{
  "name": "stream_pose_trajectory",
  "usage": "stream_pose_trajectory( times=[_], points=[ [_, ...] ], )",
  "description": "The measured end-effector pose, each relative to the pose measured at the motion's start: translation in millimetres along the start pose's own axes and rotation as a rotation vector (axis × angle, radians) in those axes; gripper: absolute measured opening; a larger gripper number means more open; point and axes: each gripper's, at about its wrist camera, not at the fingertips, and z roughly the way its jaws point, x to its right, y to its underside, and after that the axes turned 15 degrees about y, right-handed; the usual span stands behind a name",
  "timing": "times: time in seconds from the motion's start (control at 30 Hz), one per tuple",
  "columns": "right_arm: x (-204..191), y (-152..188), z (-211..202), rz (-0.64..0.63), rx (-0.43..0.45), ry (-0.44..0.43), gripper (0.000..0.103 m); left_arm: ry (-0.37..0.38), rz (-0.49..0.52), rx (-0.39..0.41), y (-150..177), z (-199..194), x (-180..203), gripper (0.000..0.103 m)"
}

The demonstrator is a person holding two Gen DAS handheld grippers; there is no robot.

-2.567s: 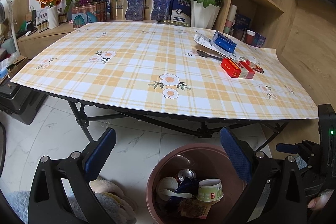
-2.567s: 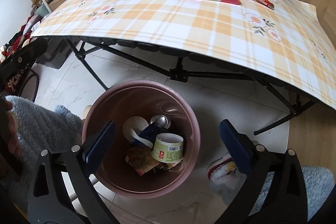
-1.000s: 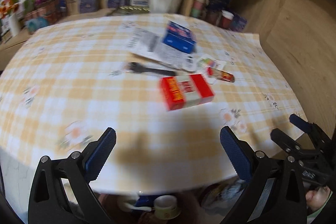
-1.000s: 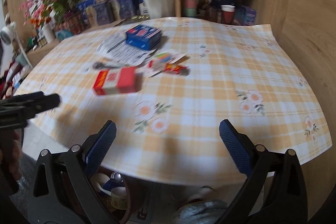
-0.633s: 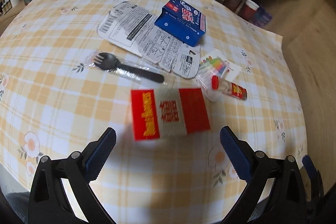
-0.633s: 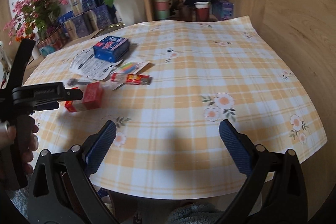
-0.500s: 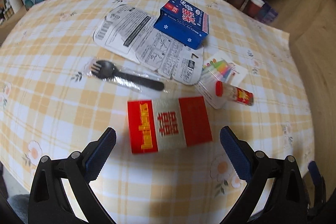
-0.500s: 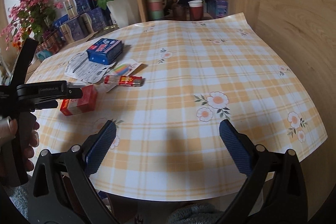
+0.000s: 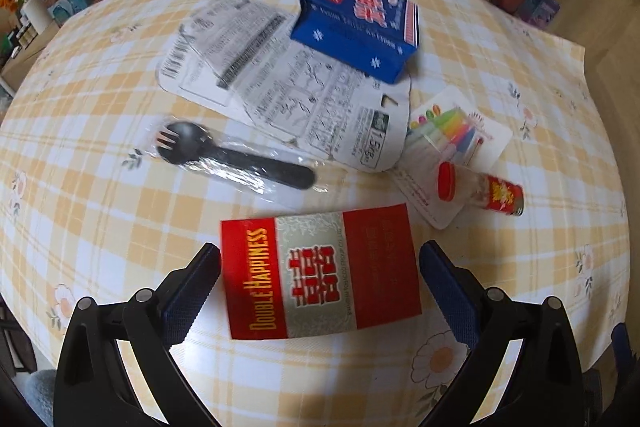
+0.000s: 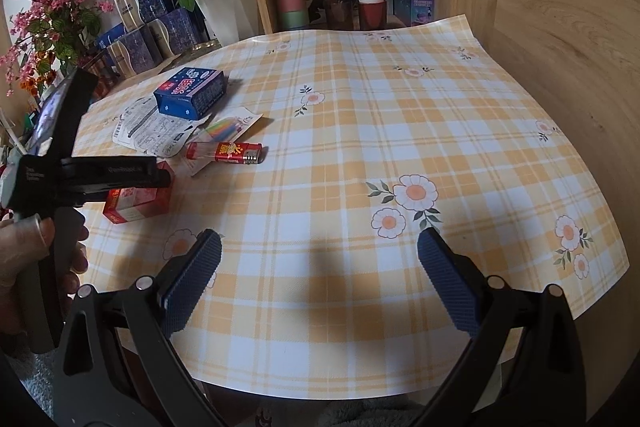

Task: Collect trash
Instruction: 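Grasp the red-capped lighter with the right gripper while the left gripper holds the box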

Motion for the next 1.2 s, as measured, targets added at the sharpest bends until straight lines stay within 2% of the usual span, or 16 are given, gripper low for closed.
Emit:
stream_pose_trajectory(
  times=[0.03, 0.07, 0.17, 0.27, 0.47, 0.57, 0.63, 0.7, 0.8, 0.87, 1.0, 1.2],
  points=[
    [-1, 0, 1, -0.004, -0.005, -0.004, 0.097, 0.008, 0.001, -0.001, 1, 1, -1, 0.097],
    [-1, -1, 2, -0.007, -0.007, -0.008, 0.097, 0.017, 0.013, 0.009, 1, -1, -2, 0.089],
    [-5, -4, 2, -0.039, 0.011, 0.006, 0.097, 0.075, 0.033, 0.018, 3, -10, -8, 0.088],
    [-16, -10, 3, -0.126, 0.05, 0.027, 0.097, 0.128, 0.05, 0.048, 8, -31, -24, 0.088],
    [-57, -39, 20, -0.326, 0.108, -0.03, 0.097, 0.202, 0.031, 0.11, 27, -76, -60, 0.088],
    [-86, -55, 38, -0.45, 0.089, -0.087, 0.096, 0.255, 0.005, 0.137, 38, -99, -79, 0.088],
    [-105, -66, 53, -0.531, 0.067, -0.132, 0.093, 0.288, 0.002, 0.146, 42, -110, -88, 0.088],
    [-119, -75, 64, -0.586, 0.056, -0.143, 0.085, 0.305, 0.023, 0.152, 49, -124, -96, 0.088],
    [-136, -80, 76, -0.656, 0.031, -0.148, 0.083, 0.312, 0.05, 0.17, 61, -142, -110, 0.088],
    [-146, -79, 84, -0.705, 0.02, -0.146, 0.078, 0.315, 0.047, 0.175, 69, -150, -121, 0.088],
    [-154, -78, 99, -0.697, -0.028, -0.187, 0.075, 0.29, 0.019, 0.203, 83, -164, -143, 0.088],
    [-151, -77, 108, -0.589, -0.109, -0.246, 0.057, 0.31, -0.057, 0.235, 90, -176, -167, 0.088]
  ],
)
